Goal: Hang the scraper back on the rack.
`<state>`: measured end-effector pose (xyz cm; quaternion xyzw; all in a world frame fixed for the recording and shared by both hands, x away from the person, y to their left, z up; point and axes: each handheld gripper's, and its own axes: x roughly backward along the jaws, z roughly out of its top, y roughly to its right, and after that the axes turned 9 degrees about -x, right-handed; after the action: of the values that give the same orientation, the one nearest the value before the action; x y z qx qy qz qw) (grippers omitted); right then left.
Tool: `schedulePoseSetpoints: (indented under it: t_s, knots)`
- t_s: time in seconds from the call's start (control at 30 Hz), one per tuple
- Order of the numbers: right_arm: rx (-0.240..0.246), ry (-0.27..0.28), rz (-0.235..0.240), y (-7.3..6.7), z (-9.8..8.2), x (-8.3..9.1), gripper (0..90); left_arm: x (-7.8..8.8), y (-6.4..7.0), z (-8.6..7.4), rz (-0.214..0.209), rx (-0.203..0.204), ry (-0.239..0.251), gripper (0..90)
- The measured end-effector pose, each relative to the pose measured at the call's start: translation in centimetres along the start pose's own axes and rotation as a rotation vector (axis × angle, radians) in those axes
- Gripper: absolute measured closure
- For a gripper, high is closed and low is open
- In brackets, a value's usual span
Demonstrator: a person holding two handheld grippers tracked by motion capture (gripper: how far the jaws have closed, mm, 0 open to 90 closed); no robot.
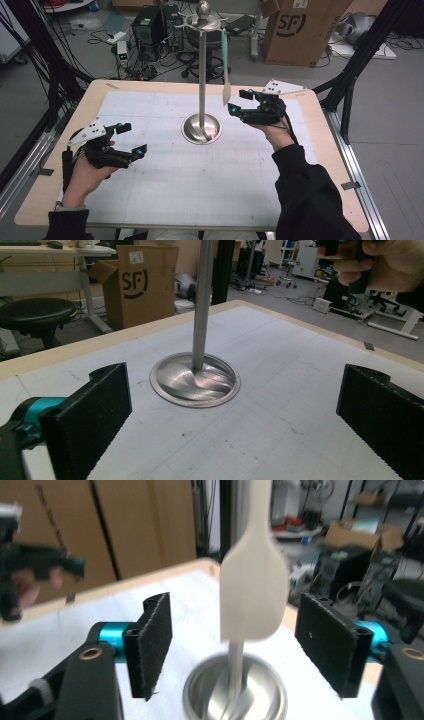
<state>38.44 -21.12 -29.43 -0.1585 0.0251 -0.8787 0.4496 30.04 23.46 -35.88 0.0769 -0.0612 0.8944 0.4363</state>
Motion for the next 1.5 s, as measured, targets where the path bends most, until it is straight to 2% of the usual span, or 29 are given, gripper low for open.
schedulePoseSetpoints:
  t_s: [0.17, 0.23, 0.33, 0.4, 0.47, 0.67, 0.77, 0.93, 1.17, 1.27, 1.5]
  knots:
    - [0.014, -0.040, -0.031, -0.2, -1.9, 1.1, 15.6, -0.7, 0.2, 0.1, -0.008, -0.010, -0.005, 1.7]
    - [0.015, -0.057, -0.045, -0.2, -2.6, 1.5, 13.4, -1.0, 0.2, 0.1, -0.016, -0.014, -0.003, 1.7]
    - [-0.001, -0.068, -0.043, -0.1, -3.7, 2.2, 9.6, -1.5, 0.3, 0.1, -0.022, -0.019, -0.008, 1.7]
    - [-0.014, -0.083, -0.021, -0.1, -4.6, 2.5, 0.1, -1.7, 0.4, 0.0, -0.024, -0.021, -0.012, 1.7]
    - [-0.028, -0.097, -0.030, -0.2, -5.5, 3.0, 0.1, -2.0, 0.4, -0.1, -0.028, -0.020, -0.019, 1.7]
    - [-0.034, -0.065, -0.053, 0.1, -7.2, 4.9, 0.0, -2.5, 0.4, -0.2, -0.035, -0.019, -0.022, 1.7]
    - [-0.035, -0.065, -0.069, 0.3, -8.0, 5.9, 0.0, -2.8, 0.5, -0.4, -0.027, -0.039, -0.042, 1.7]
    - [-0.032, -0.113, -0.080, 0.8, -9.5, 7.0, 0.1, -3.2, 0.6, -0.6, -0.035, -0.036, -0.055, 1.7]
    - [-0.099, -0.068, -0.095, 2.5, -11.0, 8.9, 0.1, -3.1, 0.7, -0.6, -0.033, -0.041, -0.040, 1.7]
    - [-0.145, -0.018, -0.080, 3.1, -11.1, 10.3, 0.2, -3.1, 0.6, -0.6, -0.033, -0.037, -0.032, 1.7]
    - [-0.189, 0.026, -0.099, 4.3, -12.0, 12.7, 0.2, -3.0, 0.5, -0.6, -0.032, -0.033, -0.028, 1.7]
